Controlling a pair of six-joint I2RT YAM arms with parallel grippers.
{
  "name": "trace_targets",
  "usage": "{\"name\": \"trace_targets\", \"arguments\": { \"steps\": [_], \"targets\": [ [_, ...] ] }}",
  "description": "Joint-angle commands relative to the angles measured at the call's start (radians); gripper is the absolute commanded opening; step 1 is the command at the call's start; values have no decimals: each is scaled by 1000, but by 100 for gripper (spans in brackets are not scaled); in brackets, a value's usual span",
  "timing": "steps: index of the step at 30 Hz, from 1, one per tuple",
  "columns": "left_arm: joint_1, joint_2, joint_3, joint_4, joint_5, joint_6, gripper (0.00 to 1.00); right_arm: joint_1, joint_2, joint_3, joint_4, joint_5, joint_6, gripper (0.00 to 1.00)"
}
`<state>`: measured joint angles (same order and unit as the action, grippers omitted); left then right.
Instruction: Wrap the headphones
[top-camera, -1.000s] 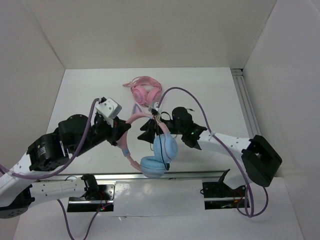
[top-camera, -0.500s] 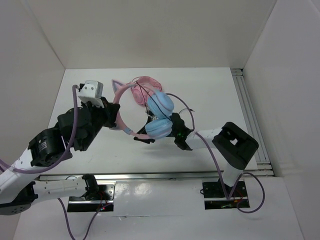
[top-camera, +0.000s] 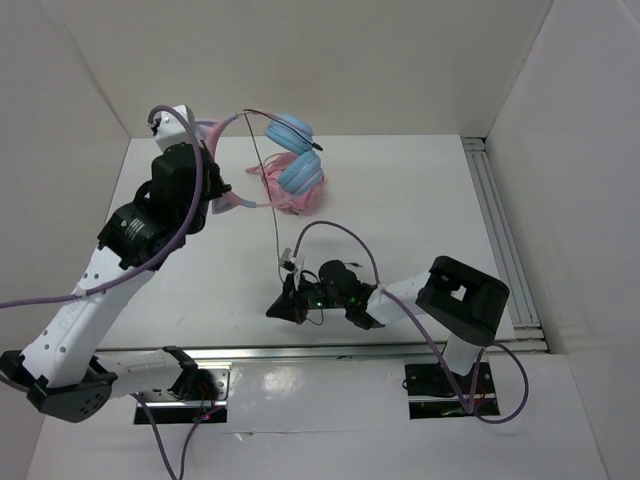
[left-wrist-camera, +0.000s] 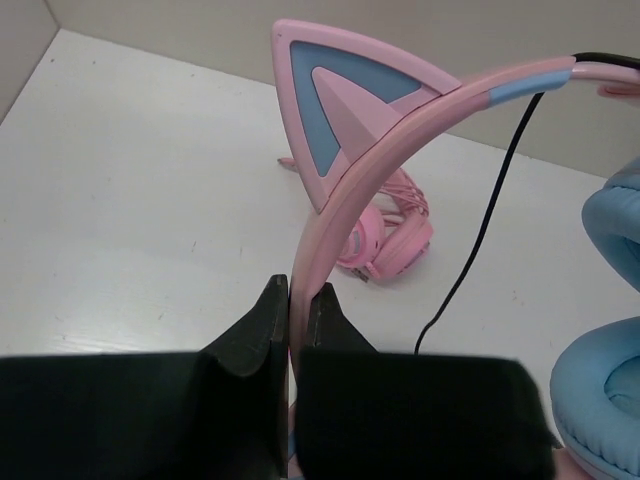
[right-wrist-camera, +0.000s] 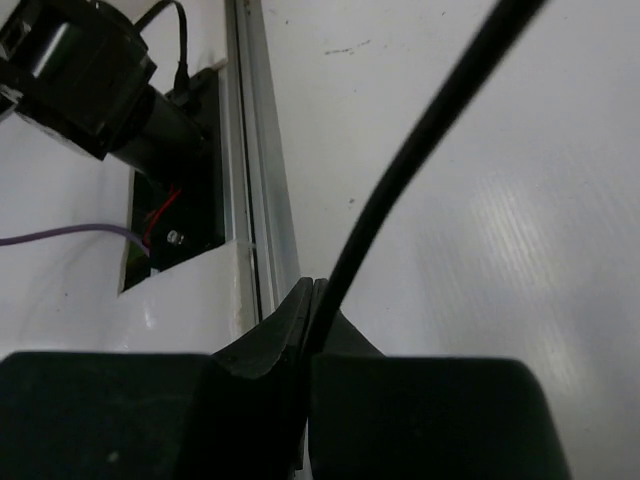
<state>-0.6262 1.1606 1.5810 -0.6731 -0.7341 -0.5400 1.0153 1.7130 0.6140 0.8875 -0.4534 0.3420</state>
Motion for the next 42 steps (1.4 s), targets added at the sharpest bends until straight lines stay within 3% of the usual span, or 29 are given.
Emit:
{"name": "trace_targets", "arguments": {
  "steps": [1,10,13,18,24,29,35,40,42],
  "targets": [
    [62,17,31,89,98,-98,0,71,-59,4,-79,93,-69,0],
    [112,108,-117,152,-48,-40,0,278,-292,130,-542,381,-234,0],
    [112,143,-127,95,-123,-31,0,348,-346,215,-715,473,-282,0],
    [59,227,-93,-41,-258,-58,0,397,-411,345,-950,502,-348,0],
    [59,154,-211,-105,-94,21,0,417,-444,529,-1200,758,-423,0],
    [81,90,-324,-114,-54,40,0,439,-464,642,-1320,860,-460,0],
    [103,80,-380,-123,-10,52,0,470,-474,771,-1368,912,-503,0],
    [72,61,-430,-94,100,142,0,480,-484,767,-1352,1157,-577,0],
    [57,1,-472,-71,222,178,0,480,-503,718,-1288,1251,-612,0]
  ]
}}
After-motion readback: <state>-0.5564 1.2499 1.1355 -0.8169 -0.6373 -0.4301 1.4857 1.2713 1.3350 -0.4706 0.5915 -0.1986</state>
